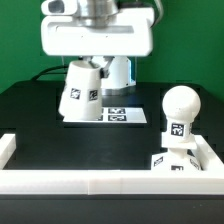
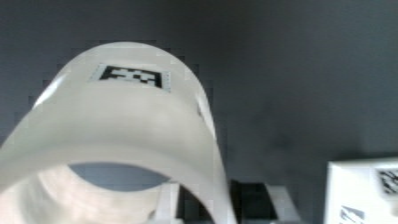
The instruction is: Assemble lamp
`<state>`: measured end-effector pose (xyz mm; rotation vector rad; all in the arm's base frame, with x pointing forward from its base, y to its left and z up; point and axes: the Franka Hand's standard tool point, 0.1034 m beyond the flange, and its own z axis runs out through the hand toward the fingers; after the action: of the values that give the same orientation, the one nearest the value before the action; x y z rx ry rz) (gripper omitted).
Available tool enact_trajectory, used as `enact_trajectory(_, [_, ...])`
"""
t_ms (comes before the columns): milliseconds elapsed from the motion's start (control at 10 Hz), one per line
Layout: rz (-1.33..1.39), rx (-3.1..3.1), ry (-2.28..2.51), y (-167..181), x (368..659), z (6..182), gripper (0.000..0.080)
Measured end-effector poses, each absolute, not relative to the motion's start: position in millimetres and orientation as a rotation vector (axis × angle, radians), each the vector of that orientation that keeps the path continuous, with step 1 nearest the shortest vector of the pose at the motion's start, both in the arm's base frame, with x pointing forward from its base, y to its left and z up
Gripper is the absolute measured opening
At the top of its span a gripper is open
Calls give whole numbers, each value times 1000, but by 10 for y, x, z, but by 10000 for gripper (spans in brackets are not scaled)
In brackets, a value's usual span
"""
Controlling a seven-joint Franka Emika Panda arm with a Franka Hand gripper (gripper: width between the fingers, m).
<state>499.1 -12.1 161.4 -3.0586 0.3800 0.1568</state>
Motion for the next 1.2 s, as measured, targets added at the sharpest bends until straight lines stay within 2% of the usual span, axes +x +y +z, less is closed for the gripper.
enact_trajectory(100, [131, -3055, 399, -13, 5121, 1729, 44])
enact_trajectory(200, [112, -3055, 393, 30, 5173, 1768, 44])
enact_trajectory(700, [125, -3057, 402, 53, 5148, 1738, 44])
enact_trajectory(1100, [97, -3028, 444, 581, 5431, 2151, 44])
enact_trajectory(1200, [96, -3018, 474, 736, 5519, 2302, 44])
